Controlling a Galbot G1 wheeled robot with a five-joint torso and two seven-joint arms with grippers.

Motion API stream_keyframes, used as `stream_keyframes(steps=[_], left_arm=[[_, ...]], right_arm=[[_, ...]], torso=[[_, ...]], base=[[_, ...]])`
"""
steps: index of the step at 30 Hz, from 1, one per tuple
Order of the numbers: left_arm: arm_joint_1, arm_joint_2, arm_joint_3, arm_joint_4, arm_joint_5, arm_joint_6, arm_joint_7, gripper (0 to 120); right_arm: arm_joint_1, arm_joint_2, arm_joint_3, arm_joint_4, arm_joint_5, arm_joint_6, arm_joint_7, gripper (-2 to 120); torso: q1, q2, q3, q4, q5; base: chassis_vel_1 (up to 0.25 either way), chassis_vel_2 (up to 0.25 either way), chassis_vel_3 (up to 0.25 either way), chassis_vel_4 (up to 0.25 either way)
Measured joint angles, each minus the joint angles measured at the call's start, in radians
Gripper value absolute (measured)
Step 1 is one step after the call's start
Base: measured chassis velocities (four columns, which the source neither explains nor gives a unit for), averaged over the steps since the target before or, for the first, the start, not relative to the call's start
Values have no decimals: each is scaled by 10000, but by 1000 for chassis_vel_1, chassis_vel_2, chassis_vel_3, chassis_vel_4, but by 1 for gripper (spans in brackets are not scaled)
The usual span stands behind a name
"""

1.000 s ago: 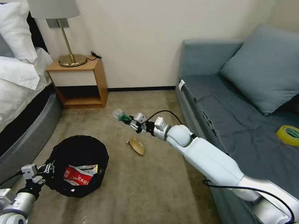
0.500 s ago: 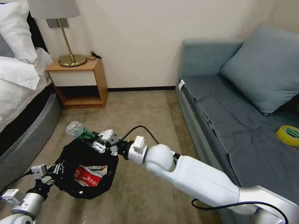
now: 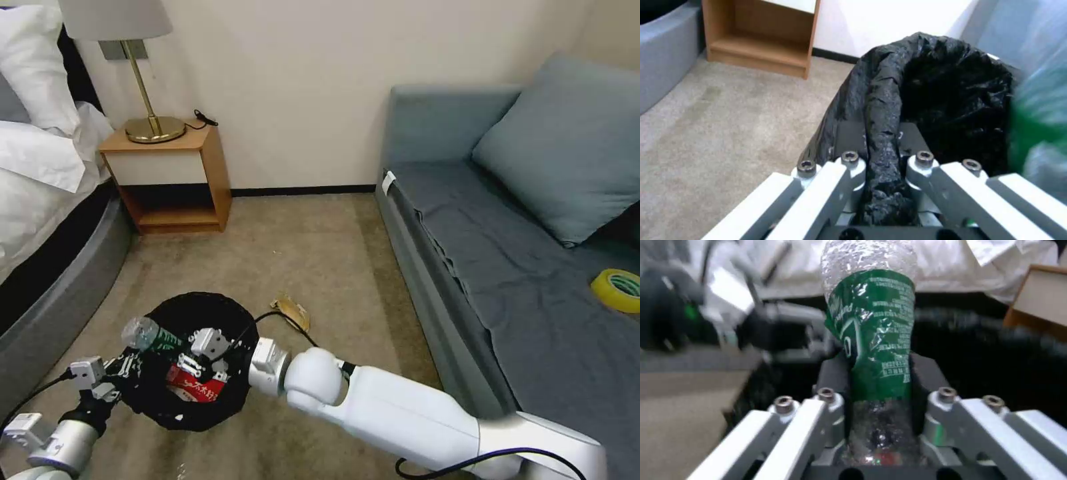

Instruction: Pick up the trash bin, then pick up the garbage on the floor and place it into the trash bin.

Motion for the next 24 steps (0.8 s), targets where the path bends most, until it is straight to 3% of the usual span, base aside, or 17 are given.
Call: stream_keyframes(steps=[3, 5, 7, 11, 17, 19, 21, 24], left_arm=[[3, 2, -34, -1, -26, -4, 9, 6], [5, 39, -121, 2, -110, -12, 15, 6], [6, 48, -133, 4, -124, -13, 15, 6], [9, 138, -191, 20, -220, -14, 20, 6], [-56, 228, -232, 32, -287, -12, 20, 6], [-74, 280, -261, 49, -320, -2, 13, 6], [-74, 288, -273, 49, -334, -1, 12, 6], [-58, 343, -351, 82, -398, -1, 6, 6]], right_arm=[[-87, -38, 49, -131, -168, -3, 52, 31], [-235, -158, 193, -246, -439, -4, 89, 43], [-261, -183, 216, -246, -468, -5, 96, 45], [-488, -418, 449, -69, -688, -42, 220, 64], [-645, -729, 664, 257, -704, -165, 314, 83], [-780, -1039, 977, 567, -741, -174, 404, 93], [-830, -1136, 1082, 668, -749, -174, 436, 94], [-1466, -2175, 2208, 1528, -1202, -278, 1330, 99]], torso=[[0, -1, 0, 0, 0], [0, -1, 0, 0, 0], [0, 0, 0, 0, 0], [0, 0, 0, 0, 1], [0, 0, 0, 0, 2], [0, 0, 0, 2, 2], [0, 0, 1, 2, 2], [0, 0, 0, 0, 3]], base=[[0, 0, 0, 0], [0, 0, 0, 0], [0, 0, 0, 0], [0, 0, 0, 0], [0, 0, 0, 0], [0, 0, 0, 0], [0, 0, 0, 0], [0, 0, 0, 0]])
